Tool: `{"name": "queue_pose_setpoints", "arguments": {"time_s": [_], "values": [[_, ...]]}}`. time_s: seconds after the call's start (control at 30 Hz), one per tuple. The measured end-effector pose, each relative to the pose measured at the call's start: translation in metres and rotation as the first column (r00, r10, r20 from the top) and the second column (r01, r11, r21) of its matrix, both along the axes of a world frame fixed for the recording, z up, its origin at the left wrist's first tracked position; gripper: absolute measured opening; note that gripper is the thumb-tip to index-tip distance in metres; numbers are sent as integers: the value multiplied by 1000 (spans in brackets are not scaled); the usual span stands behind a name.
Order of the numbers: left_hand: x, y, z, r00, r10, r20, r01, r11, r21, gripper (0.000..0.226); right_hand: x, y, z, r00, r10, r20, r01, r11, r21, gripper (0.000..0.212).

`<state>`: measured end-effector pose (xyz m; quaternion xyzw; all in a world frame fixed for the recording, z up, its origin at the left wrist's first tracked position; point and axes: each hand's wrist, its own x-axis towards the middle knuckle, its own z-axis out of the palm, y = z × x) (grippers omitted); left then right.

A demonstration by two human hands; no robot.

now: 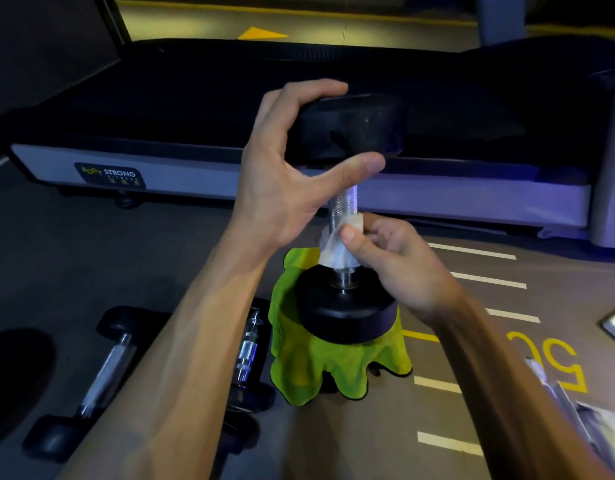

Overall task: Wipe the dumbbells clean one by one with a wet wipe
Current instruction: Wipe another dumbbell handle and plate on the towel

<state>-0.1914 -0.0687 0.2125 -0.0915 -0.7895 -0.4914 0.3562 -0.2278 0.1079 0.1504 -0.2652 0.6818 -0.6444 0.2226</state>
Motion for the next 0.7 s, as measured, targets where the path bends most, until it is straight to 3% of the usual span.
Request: {"name": "queue_pose_setpoints", "arguments": {"time_s": [0.07,0.13,0.23,0.3,0.37,0.4,0.47,0.57,0.63,0.7], "values": [[0,-2,-1,1000,-9,0,9,1000,7,63,-6,4,6,987,135,82,-133,991,-30,23],[1,-3,-2,1000,-19,0,19,1000,15,63,-6,3,8,987,151,59,-150,989,-6,24],[1,-4,-3,1000,-6,-4,7,1000,29,63,10,-5,1,989,-72,-127,82,994,77,21],[1,-2,-2,1000,20,-3,-20,999,30,63,31,-13,2,897,-215,-387,340,895,290,28],[0,1,-2,999,39,-3,-38,999,29,63,51,-22,11,815,-192,-547,505,698,507,20],[0,2,-1,999,41,-3,-41,999,28,63,57,-25,16,807,-176,-564,528,645,552,15],[0,1,-2,999,42,-7,-41,999,26,63,55,-26,21,787,-182,-590,540,664,516,20],[2,-2,-2,999,33,1,-33,999,26,64,26,-15,23,892,-202,-404,364,851,379,32],[0,-5,-2,1000,26,11,-26,999,32,64,4,-11,23,980,-158,-117,180,961,208,37],[-1,-6,-3,1000,17,16,-18,999,42,64,-5,-15,23,979,-82,187,87,996,-23,42]]}}
